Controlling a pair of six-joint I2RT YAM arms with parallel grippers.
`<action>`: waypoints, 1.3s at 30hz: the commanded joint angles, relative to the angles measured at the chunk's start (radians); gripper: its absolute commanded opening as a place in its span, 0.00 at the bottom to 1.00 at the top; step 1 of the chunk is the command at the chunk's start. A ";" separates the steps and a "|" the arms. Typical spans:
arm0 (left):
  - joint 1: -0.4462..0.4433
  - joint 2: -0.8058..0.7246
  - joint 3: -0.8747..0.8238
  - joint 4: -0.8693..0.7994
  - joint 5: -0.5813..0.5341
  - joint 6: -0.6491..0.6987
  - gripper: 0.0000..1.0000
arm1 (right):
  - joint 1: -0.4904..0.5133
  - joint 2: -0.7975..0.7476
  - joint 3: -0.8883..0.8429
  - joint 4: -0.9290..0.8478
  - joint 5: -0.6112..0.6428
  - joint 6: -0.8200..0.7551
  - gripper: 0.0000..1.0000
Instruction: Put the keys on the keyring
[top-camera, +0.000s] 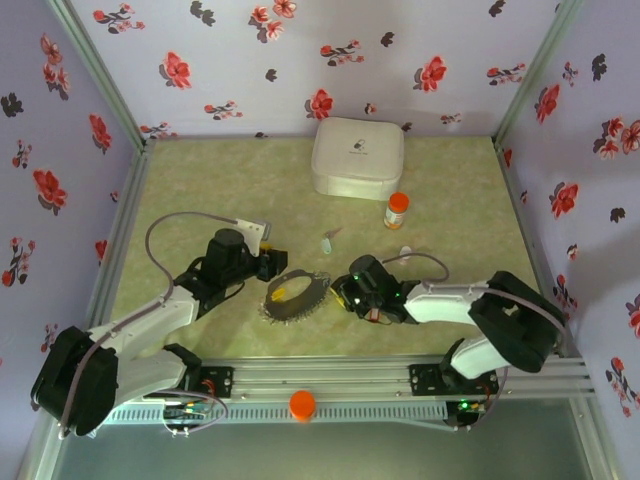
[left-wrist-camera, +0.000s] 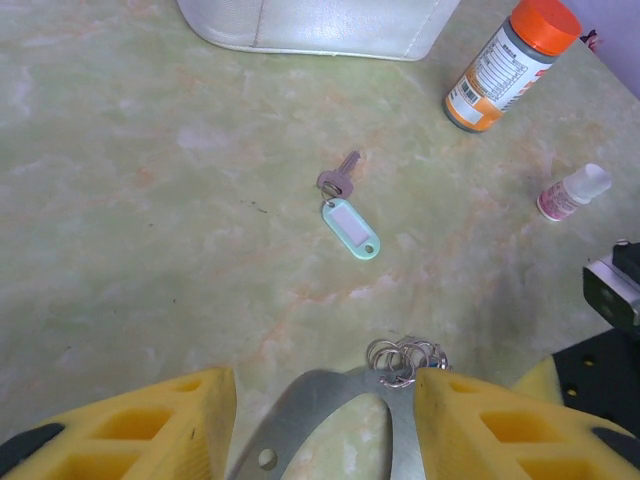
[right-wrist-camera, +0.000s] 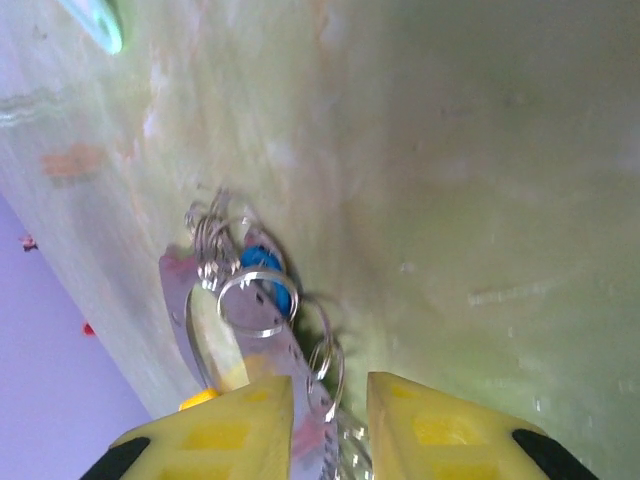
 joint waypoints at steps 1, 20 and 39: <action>-0.003 0.016 -0.012 0.031 -0.014 -0.011 0.50 | 0.012 -0.036 -0.002 -0.075 0.033 0.032 0.27; -0.002 -0.006 -0.024 0.023 -0.012 -0.013 0.48 | 0.017 0.109 -0.015 0.140 0.011 0.092 0.17; -0.004 -0.091 -0.019 0.005 -0.099 -0.007 0.45 | 0.009 0.000 0.062 -0.024 0.012 -0.113 0.00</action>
